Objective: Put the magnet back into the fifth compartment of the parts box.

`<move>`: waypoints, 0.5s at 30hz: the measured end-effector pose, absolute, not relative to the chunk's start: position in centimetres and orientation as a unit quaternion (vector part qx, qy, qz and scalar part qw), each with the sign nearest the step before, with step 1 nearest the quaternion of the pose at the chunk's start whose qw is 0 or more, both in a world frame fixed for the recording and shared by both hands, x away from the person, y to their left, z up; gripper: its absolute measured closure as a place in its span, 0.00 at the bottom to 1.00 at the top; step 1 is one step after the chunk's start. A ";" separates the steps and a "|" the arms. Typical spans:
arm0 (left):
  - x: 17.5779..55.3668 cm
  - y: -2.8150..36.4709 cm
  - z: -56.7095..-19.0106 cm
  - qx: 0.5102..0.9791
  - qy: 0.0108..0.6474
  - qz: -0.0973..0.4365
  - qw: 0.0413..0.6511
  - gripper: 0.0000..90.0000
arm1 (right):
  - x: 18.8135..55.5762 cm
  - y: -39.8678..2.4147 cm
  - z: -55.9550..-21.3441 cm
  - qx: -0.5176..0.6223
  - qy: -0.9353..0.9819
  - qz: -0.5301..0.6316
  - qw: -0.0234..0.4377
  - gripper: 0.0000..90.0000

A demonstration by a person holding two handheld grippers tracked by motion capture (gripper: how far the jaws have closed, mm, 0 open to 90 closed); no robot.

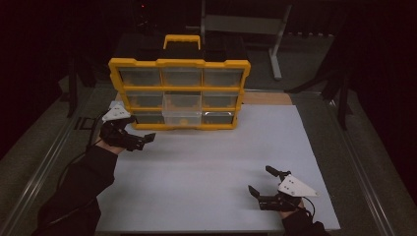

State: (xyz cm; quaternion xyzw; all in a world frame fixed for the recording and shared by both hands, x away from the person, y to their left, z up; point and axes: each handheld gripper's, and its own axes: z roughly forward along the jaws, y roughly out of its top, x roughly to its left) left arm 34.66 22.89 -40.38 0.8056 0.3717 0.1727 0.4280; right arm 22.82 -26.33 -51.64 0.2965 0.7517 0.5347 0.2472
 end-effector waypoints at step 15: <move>32.4 23.4 -43.7 0.799 0.383 0.168 0.433 0.00 | 22.8 -26.3 -51.6 0.297 0.751 0.535 0.247 0.11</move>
